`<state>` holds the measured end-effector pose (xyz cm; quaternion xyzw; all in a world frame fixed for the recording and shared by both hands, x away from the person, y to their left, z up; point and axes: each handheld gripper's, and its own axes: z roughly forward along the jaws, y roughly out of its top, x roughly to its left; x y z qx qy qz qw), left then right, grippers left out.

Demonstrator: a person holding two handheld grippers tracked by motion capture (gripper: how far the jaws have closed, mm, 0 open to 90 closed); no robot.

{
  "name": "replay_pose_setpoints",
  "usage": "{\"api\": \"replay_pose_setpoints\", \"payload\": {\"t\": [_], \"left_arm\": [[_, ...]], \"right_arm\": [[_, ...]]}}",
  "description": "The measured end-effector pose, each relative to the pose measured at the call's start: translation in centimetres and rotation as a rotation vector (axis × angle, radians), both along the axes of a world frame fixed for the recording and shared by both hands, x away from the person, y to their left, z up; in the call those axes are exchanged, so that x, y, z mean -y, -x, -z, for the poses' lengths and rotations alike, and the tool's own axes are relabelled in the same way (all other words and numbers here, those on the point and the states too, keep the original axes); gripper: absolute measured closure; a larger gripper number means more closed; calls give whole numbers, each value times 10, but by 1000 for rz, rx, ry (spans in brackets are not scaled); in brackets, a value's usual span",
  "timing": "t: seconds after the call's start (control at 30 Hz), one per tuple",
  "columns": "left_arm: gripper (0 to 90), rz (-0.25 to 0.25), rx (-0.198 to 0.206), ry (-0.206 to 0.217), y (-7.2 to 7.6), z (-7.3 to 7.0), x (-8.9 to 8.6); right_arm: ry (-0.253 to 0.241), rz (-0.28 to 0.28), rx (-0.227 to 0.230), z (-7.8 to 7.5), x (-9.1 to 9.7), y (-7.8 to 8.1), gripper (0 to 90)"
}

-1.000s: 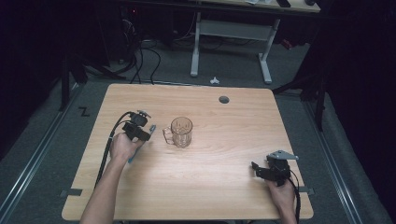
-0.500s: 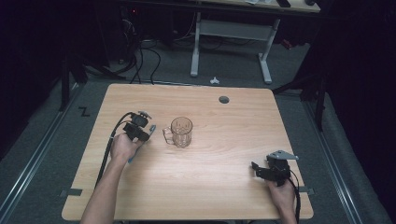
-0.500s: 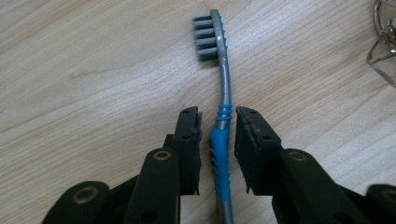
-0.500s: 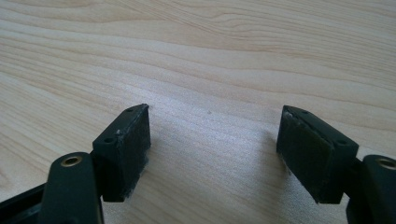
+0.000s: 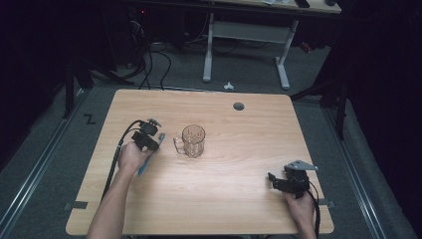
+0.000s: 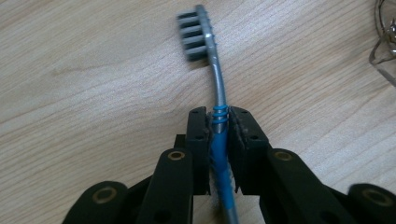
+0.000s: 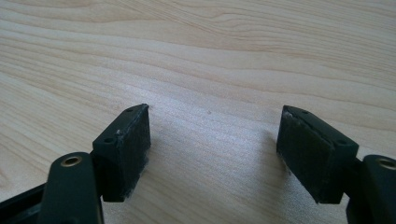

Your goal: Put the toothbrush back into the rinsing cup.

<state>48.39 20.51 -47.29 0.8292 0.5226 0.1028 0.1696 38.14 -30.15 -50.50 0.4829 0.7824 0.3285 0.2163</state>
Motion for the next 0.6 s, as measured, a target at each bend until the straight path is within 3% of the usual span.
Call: {"api": "replay_pose_setpoints", "payload": {"t": [0.37, 0.6], "left_arm": [[797, 2, -5, 5, 0, 0, -1], [797, 4, 14, 29, 2, -5, 0]], "right_arm": [[0, 0, 0, 0, 0, 0, 262], [0, 0, 0, 0, 0, 0, 262]]}}
